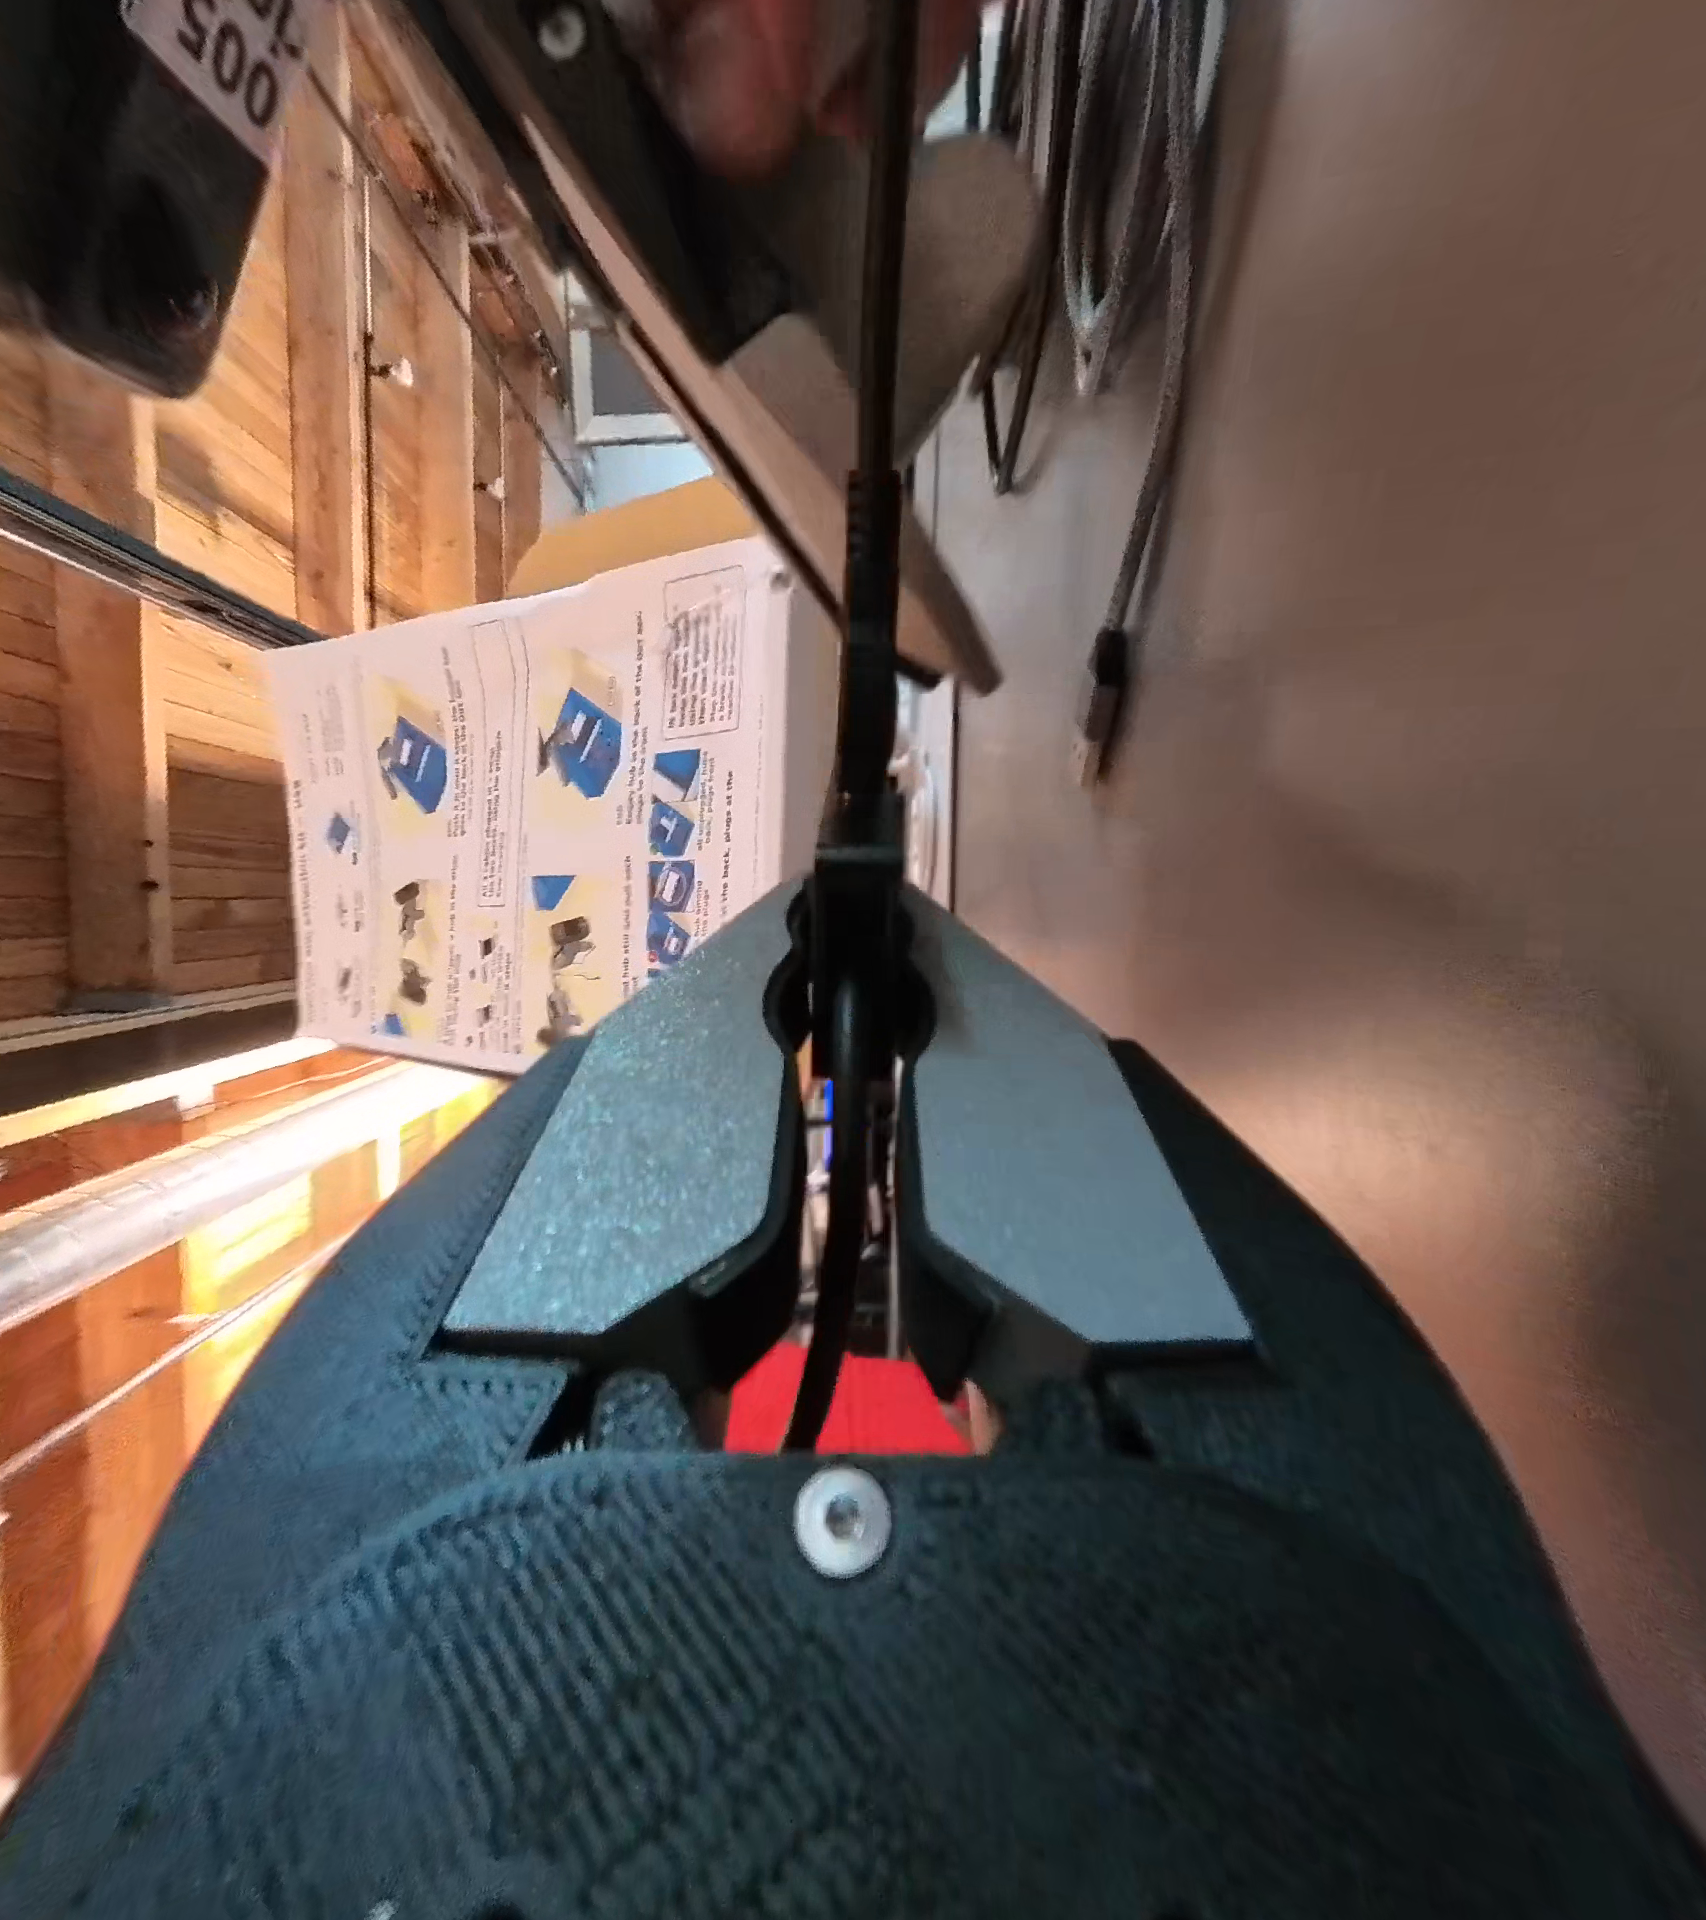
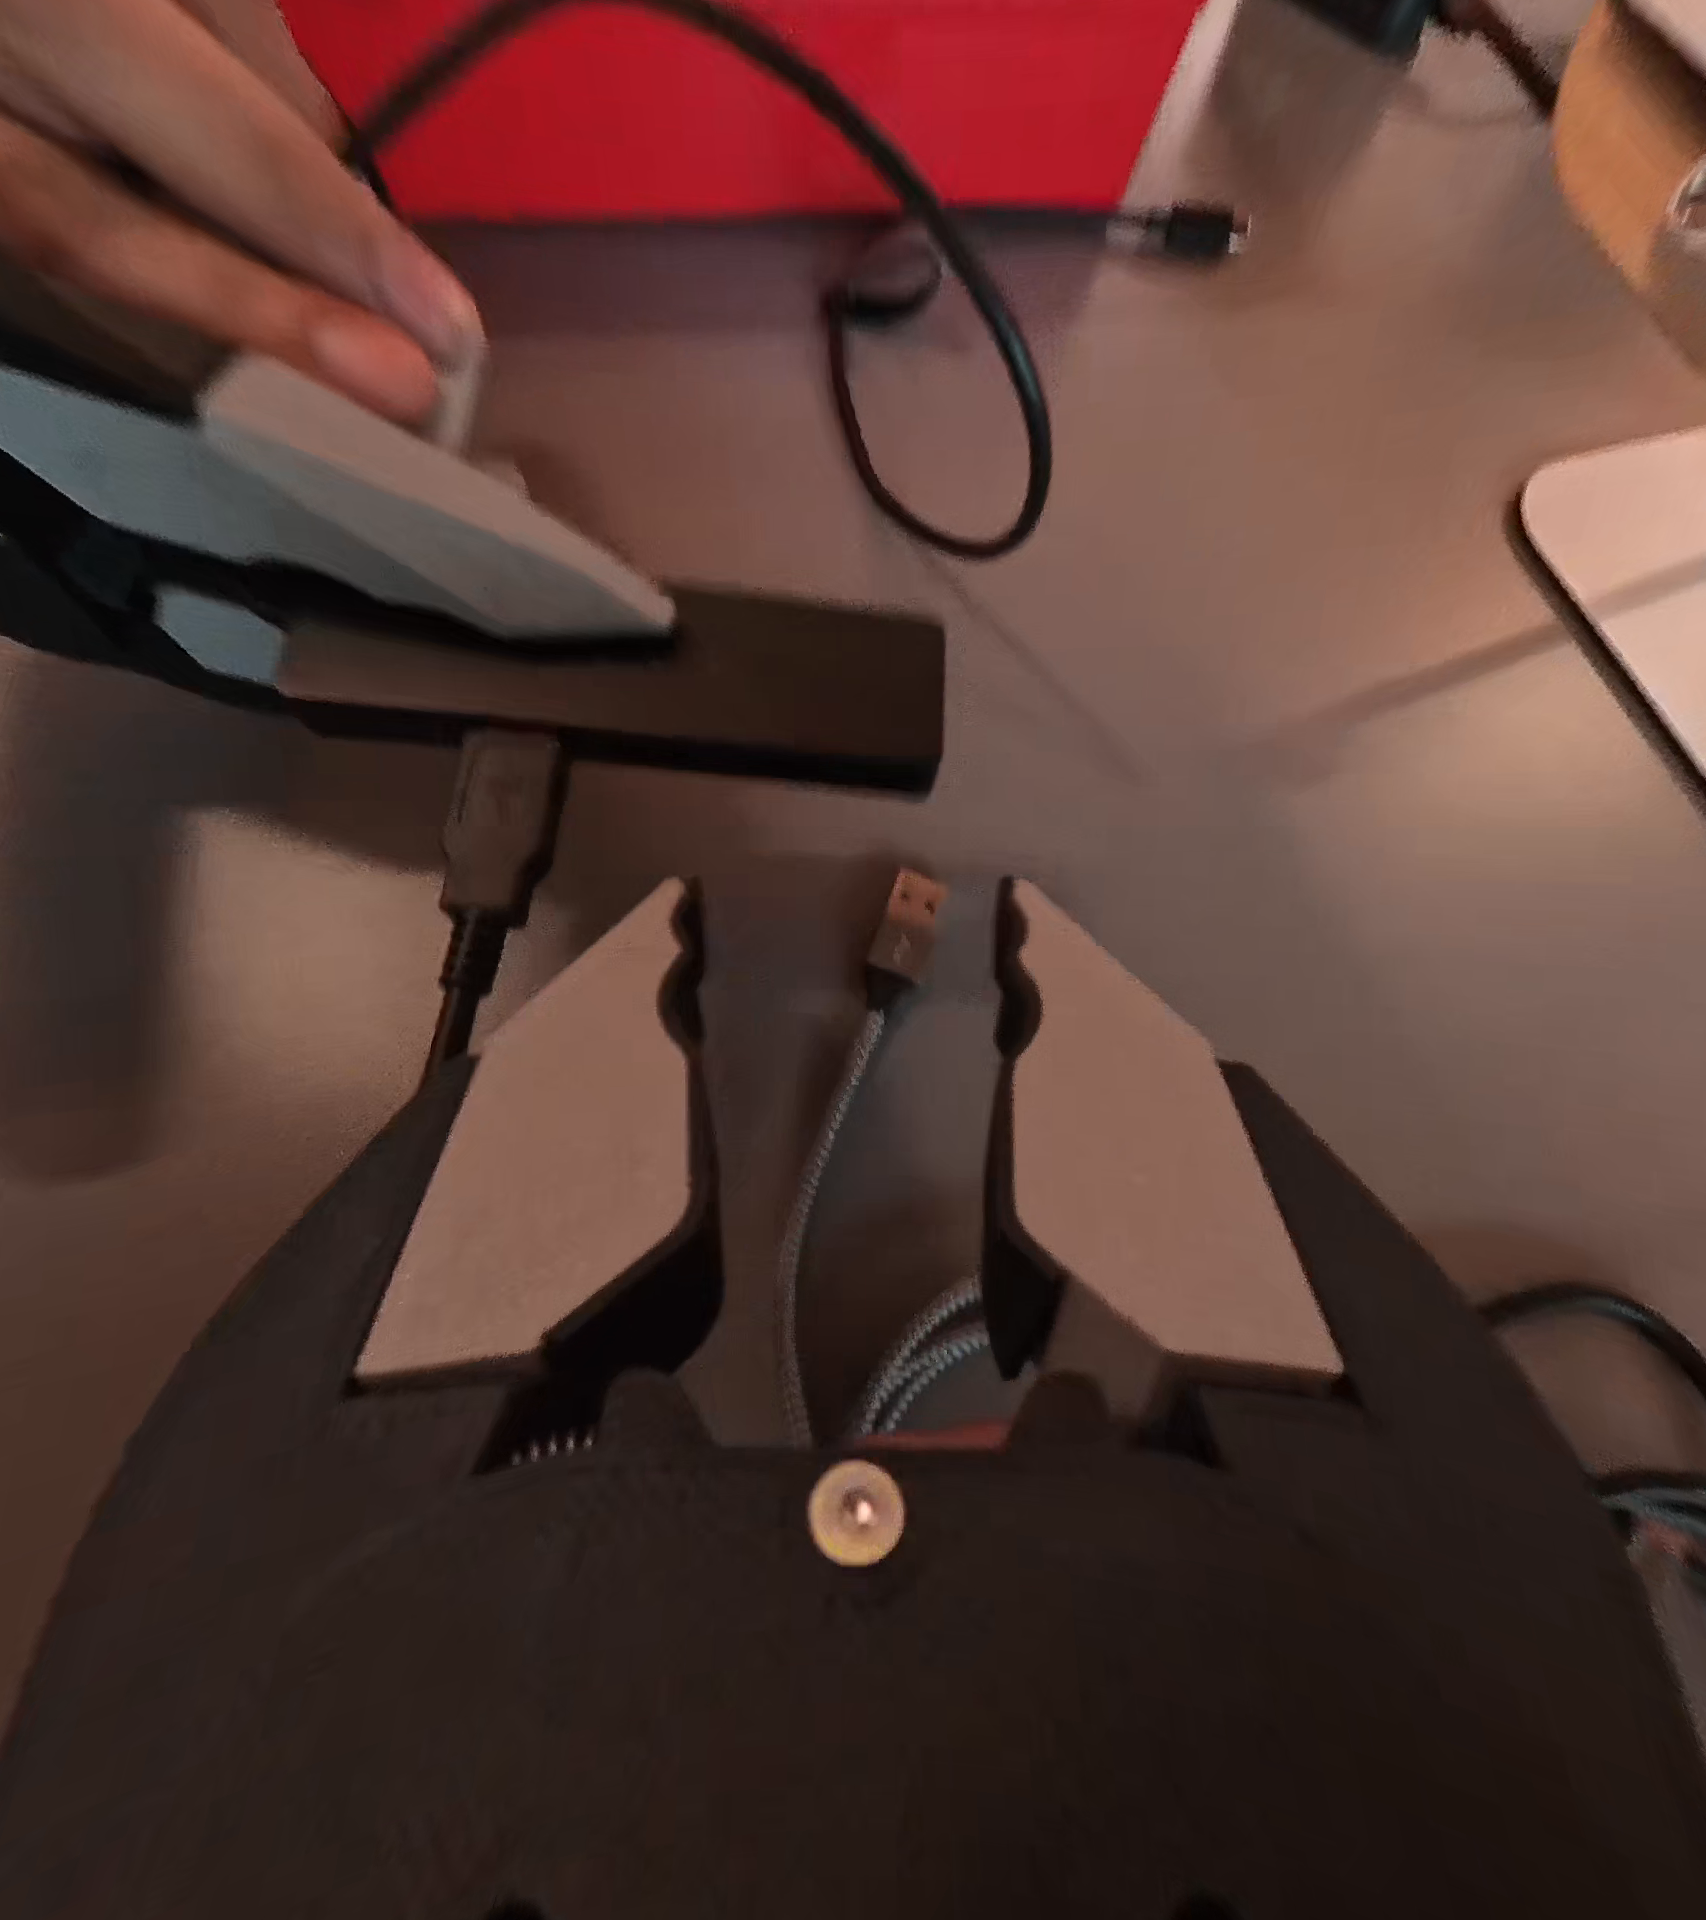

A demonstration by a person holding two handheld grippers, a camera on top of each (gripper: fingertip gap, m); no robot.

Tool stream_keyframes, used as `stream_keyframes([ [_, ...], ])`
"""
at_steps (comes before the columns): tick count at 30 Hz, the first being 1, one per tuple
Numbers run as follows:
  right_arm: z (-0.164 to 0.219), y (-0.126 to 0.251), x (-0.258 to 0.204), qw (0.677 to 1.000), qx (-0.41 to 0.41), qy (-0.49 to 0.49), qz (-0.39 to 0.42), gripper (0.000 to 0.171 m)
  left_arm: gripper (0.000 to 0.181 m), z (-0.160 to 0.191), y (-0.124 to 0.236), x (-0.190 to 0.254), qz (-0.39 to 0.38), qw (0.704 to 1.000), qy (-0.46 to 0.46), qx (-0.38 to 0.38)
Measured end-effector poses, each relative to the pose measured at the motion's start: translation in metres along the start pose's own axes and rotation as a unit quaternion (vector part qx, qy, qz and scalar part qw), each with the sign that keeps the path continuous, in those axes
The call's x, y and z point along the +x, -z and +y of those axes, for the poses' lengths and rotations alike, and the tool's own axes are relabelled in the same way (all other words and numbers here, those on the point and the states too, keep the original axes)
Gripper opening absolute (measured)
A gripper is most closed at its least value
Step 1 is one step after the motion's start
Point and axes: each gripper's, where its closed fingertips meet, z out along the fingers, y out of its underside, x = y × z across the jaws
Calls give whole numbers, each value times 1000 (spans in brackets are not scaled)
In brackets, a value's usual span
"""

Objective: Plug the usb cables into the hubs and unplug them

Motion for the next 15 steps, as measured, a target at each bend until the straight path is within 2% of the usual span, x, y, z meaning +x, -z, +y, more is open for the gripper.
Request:
stream_keyframes([
  [1,-5,1,-2,1000,18,-3,-11,61,9,-3,1,1,8,1000,15,14],
  [3,-7,1,-9,999,30,-1,-35,59,9,-8,3,0,15,998,45,29],
  [5,-8,-1,-17,998,34,10,-56,50,9,-11,4,-4,17,996,74,41],
  [11,-8,-4,-9,999,36,34,-18,20,10,-20,7,-7,14,992,104,72],
  [15,-12,-5,-14,998,46,30,-35,17,11,-27,8,-8,11,990,108,86],
])
